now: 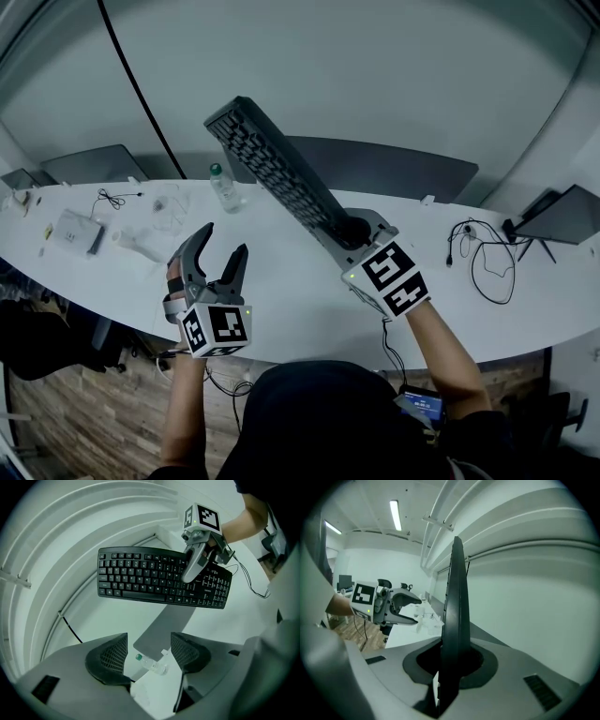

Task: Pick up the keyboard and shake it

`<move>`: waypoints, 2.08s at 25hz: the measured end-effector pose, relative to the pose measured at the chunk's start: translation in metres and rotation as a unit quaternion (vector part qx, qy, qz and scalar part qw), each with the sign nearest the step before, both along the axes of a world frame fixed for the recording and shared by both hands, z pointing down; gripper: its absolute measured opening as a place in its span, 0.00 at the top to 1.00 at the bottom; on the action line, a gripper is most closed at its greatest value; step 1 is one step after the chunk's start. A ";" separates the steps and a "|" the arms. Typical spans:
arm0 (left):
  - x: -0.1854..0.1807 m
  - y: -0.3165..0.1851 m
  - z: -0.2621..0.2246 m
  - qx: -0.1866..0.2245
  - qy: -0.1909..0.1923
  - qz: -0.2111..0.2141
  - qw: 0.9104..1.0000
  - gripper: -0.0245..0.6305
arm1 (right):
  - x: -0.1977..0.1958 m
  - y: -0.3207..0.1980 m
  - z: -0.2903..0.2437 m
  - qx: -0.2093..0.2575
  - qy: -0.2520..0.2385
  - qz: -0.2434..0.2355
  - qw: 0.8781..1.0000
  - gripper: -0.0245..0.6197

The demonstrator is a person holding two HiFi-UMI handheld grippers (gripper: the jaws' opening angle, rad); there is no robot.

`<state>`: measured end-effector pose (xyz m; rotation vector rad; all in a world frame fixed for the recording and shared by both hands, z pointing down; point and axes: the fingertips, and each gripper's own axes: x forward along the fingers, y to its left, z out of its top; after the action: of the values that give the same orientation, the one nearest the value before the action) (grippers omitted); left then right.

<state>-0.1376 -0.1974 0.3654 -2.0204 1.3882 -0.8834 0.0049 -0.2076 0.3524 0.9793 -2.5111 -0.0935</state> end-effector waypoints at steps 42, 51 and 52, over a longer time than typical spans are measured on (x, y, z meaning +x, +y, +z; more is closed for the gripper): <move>0.075 0.073 0.008 -0.244 0.374 0.268 0.854 0.41 | -0.031 0.057 -0.074 -0.136 -0.430 -0.239 0.860 0.84; 0.103 0.090 0.014 -0.306 0.371 0.329 0.813 0.41 | -0.034 0.060 -0.075 -0.155 -0.466 -0.288 0.823 0.84; 0.105 0.092 0.015 -0.313 0.371 0.333 0.808 0.41 | -0.035 0.060 -0.075 -0.154 -0.466 -0.289 0.822 0.84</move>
<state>-0.0324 -0.1051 0.3805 -3.2942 0.5437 -0.2005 -0.0296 -0.1478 0.2772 0.0357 -3.4538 0.7707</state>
